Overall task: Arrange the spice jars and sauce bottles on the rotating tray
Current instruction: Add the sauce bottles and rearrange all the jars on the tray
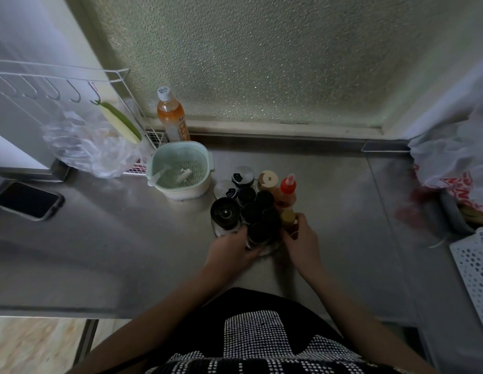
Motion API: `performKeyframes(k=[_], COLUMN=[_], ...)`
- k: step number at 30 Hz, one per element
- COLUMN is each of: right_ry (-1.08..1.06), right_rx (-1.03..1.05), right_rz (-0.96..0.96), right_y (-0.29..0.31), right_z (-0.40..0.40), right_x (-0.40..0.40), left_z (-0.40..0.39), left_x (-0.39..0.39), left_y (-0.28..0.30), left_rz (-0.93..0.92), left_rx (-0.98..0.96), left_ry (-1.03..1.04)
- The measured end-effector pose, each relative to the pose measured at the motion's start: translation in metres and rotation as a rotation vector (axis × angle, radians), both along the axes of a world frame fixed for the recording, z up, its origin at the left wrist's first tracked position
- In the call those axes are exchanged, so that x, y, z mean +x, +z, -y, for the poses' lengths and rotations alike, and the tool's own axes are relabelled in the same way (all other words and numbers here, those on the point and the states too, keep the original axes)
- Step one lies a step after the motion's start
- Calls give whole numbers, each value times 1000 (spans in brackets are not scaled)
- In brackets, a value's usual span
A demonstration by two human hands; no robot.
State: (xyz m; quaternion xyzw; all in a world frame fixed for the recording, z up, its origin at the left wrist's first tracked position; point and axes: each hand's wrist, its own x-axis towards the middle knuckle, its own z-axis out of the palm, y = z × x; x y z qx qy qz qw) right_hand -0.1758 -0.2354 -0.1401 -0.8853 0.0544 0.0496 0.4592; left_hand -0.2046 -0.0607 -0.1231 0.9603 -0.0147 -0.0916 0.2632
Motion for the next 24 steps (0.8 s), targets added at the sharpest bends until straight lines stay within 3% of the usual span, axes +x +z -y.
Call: performKeyframes(k=[6,12,19,24], right_ry=[7,281,288,216], right_rx=[-155,-146,-169,-229], right_rz=[106,46,46,-15], right_y=[7,6,5,0], right_z=[6,-14,-33,-33], right_x=[-13,-25,-28,-28], left_z=[5,-6,-15,-24], left_x=[4,-3,-4,-6], left_y=[0,4,-6,-12], left_rz=[-3,-55,-83,-101], left_rx=[-52,25,139,96], left_ry=[95,152,94,45])
